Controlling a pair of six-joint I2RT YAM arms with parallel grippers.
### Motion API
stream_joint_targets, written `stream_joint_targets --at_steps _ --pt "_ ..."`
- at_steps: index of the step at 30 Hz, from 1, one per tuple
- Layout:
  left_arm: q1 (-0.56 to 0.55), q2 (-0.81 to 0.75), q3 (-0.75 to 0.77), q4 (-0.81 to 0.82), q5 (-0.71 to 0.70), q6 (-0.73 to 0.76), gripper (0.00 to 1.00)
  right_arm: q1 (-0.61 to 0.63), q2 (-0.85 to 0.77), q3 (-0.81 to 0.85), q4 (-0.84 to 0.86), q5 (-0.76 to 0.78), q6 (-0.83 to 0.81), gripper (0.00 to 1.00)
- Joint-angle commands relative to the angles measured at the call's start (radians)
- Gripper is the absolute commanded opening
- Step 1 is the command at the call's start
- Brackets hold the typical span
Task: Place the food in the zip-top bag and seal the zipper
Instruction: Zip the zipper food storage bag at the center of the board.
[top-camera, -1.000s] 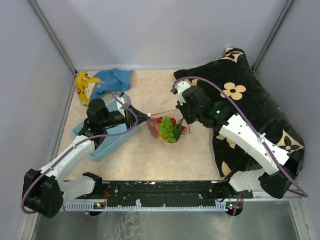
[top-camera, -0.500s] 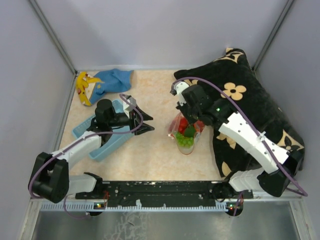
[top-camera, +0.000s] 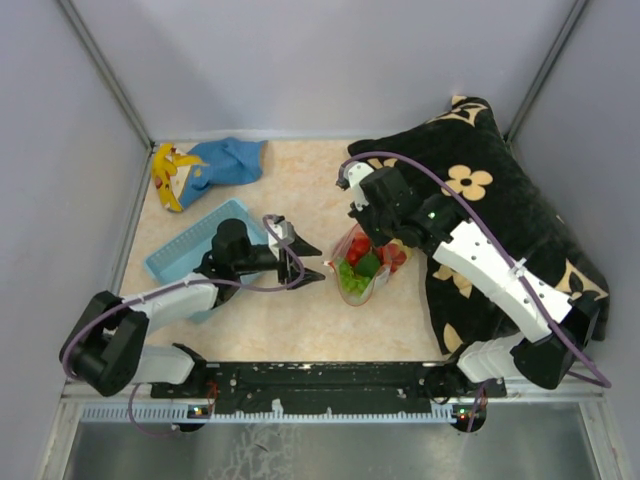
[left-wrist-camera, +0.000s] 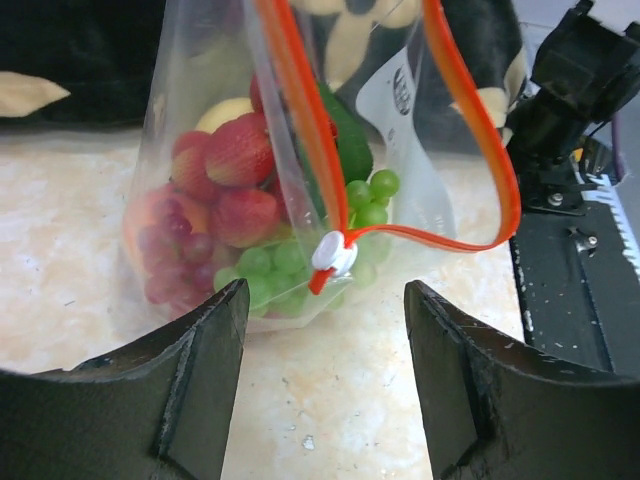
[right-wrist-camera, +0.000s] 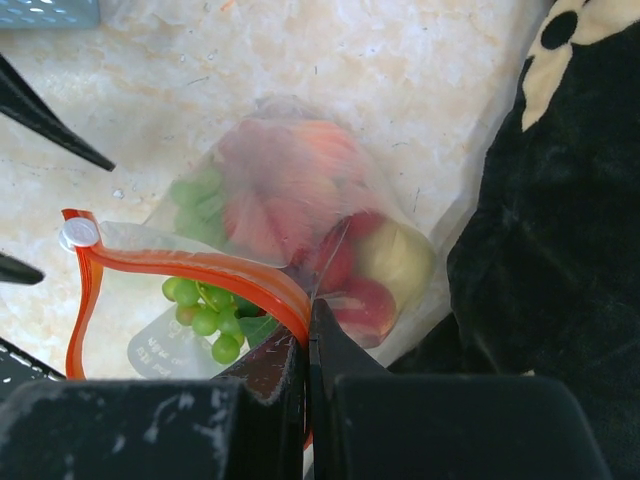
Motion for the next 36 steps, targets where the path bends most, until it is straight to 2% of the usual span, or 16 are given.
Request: stream_joint_targets --at_steps 1,5,9,15,18,24,26,28,29,32,36 --pt "0.002 0.074 0.016 0.084 -0.013 0.052 0.68 0.002 -0.016 0.058 0.026 -0.013 -0.016 0.00" --pt "0.002 0.137 0.033 0.140 0.035 0.020 0.63 0.002 -0.025 0.045 0.032 -0.013 -0.017 0.00" --pt "0.001 0.183 0.069 0.149 0.093 -0.007 0.52 0.002 -0.030 0.038 0.034 -0.010 -0.018 0.00" --pt "0.001 0.225 0.066 0.264 0.139 -0.074 0.48 0.002 -0.028 0.035 0.039 -0.010 -0.019 0.00" --pt "-0.001 0.258 0.072 0.296 0.152 -0.099 0.43 0.002 -0.025 0.036 0.039 -0.010 -0.019 0.00" --pt "-0.001 0.258 0.060 0.341 0.174 -0.127 0.17 0.002 -0.026 0.032 0.037 -0.001 -0.020 0.00" --pt "-0.001 0.212 0.052 0.278 0.160 -0.086 0.09 0.002 -0.029 0.027 0.038 0.009 -0.019 0.00" --pt "-0.001 0.155 0.051 0.186 0.135 -0.035 0.06 0.002 -0.036 0.014 0.046 0.019 -0.019 0.00" --pt "-0.001 0.066 0.057 0.046 0.085 0.034 0.00 -0.002 -0.050 -0.001 0.060 0.030 -0.015 0.00" --pt "0.001 -0.021 0.080 -0.105 0.025 0.097 0.00 -0.007 -0.069 -0.023 0.077 0.037 -0.007 0.02" --pt "0.000 -0.089 0.104 -0.212 -0.002 0.120 0.00 -0.009 -0.099 -0.051 0.106 0.022 -0.002 0.09"
